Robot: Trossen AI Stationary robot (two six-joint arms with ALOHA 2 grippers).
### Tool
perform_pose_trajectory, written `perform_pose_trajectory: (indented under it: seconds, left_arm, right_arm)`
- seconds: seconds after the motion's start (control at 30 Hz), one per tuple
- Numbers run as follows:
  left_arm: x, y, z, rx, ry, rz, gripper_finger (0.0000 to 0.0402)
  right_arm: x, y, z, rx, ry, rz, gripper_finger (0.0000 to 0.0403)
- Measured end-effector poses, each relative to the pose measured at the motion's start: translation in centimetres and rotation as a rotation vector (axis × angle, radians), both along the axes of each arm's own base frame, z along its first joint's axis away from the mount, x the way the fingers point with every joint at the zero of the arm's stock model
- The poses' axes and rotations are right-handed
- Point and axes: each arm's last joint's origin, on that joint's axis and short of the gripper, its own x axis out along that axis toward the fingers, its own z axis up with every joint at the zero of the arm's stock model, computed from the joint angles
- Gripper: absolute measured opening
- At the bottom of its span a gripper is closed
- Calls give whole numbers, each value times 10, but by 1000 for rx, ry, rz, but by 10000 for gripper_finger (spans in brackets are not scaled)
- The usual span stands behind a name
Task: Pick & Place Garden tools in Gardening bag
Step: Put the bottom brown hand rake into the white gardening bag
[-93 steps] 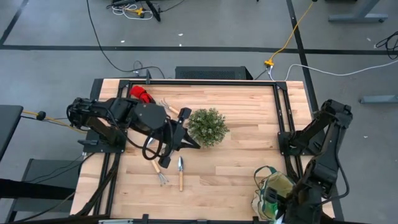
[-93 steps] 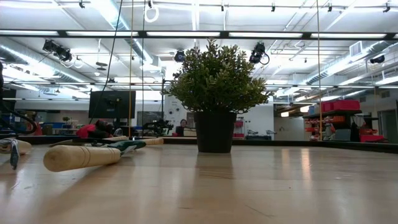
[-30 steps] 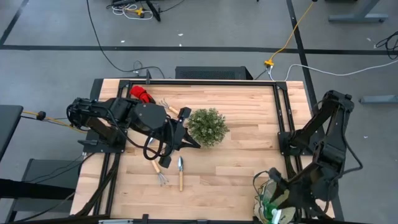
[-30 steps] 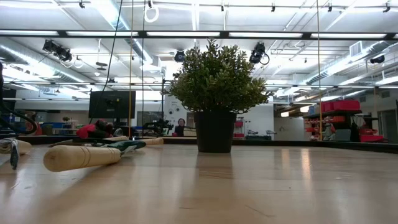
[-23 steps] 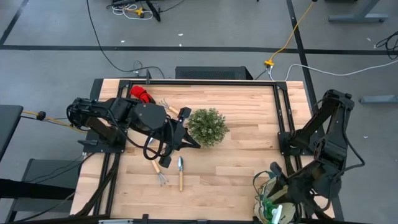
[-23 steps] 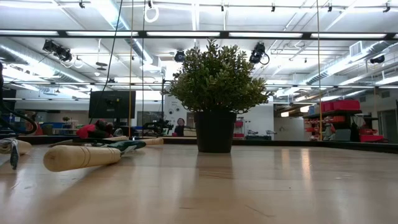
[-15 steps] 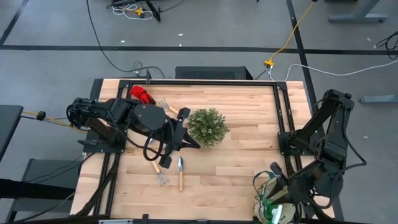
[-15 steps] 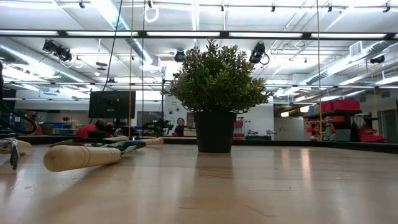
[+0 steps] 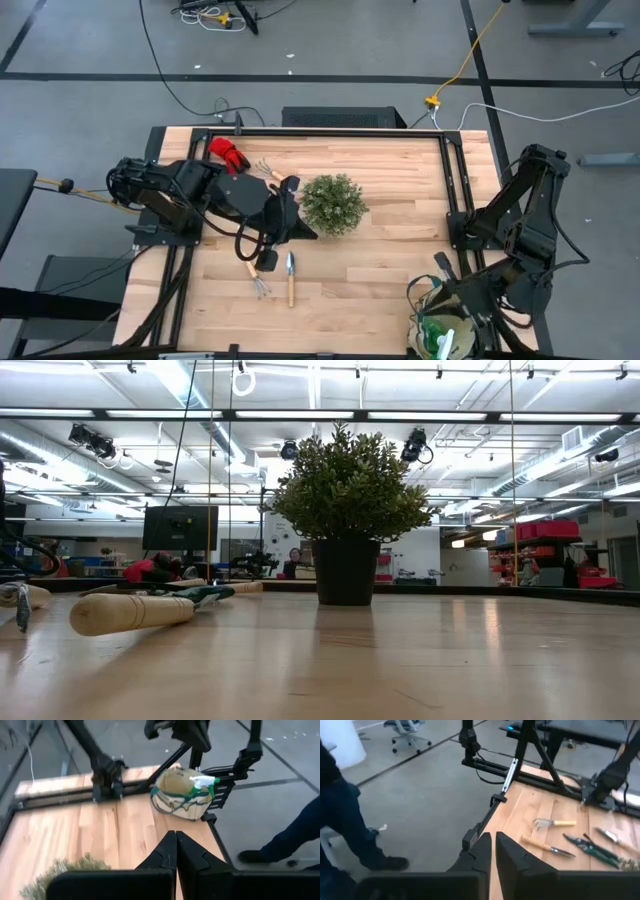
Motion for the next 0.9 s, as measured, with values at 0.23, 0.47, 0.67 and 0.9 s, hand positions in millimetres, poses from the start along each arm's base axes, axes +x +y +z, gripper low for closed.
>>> perform_pose_trajectory:
  seconds: [0.23,0.47,0.67,0.9]
  left_arm:
    - [0,4,-1,-17,22,0,3]
    - [3,17,-3,-59,51,-32,3]
    - [-3,40,-8,-36,141,35,3]
    - [-19,63,1,13,132,58,3]
  right_arm:
    - [17,-10,1,63,37,-18,4]
    - [29,-20,6,41,-24,-49,1]
    - [37,-29,8,39,-36,-95,1]
    - [46,-36,10,58,-58,-139,0]
